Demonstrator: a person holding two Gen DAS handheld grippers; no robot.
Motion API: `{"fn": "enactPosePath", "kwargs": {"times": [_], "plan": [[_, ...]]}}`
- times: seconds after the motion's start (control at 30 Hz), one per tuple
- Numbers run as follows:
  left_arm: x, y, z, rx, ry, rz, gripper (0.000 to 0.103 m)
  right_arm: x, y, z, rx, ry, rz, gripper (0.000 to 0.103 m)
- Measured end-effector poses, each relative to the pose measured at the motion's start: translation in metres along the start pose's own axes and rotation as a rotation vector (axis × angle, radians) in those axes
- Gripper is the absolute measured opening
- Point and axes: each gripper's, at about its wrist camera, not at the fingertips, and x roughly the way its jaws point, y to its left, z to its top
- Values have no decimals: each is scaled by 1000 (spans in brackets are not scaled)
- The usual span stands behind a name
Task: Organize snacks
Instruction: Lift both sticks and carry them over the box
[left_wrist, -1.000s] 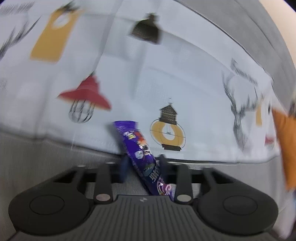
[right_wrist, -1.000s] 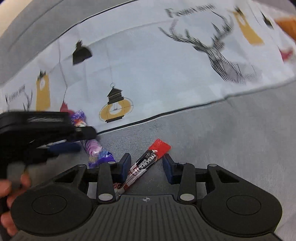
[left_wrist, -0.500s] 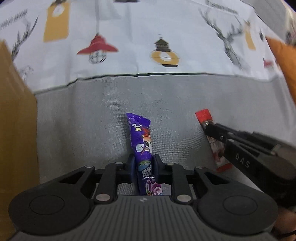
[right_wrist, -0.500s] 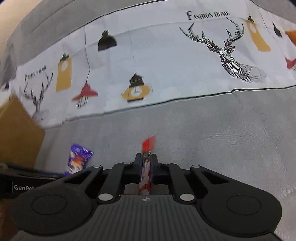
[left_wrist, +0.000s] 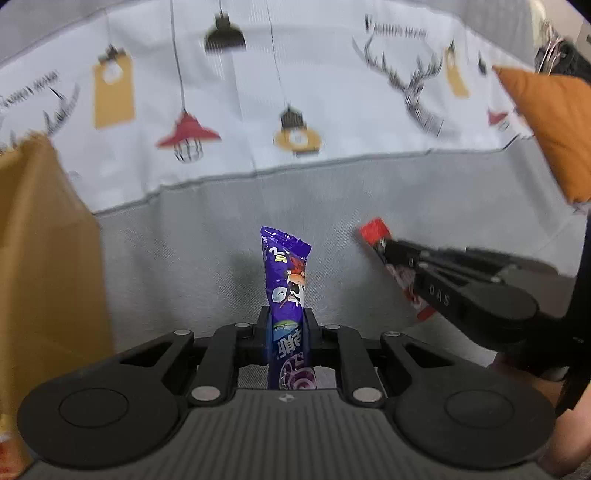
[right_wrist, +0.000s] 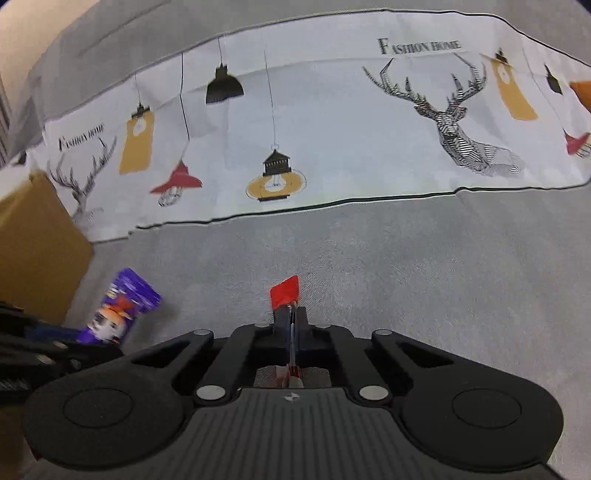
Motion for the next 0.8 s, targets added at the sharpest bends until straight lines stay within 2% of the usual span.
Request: {"fn": "enactPosePath", "kwargs": {"times": [0.1,0.33,0.43,0.57,0.8], "plan": [[-37,1,-1,-17,-33,-20,16,-32,12,2,-16,-47,13,1],[-126,5,-18,1,-169,4,16,-111,55,-7,12,-130,58,1],[-165,11,-30,4,-247,26,16,-146,83,-7,11,-167,96,1],[-220,18,-51,42,-374,94,16,-192,130,-2,-44,-227,158,1],[-305,55,-85,-31,-538,89,16,-265,208,22,-141,-352,288,1]]}}
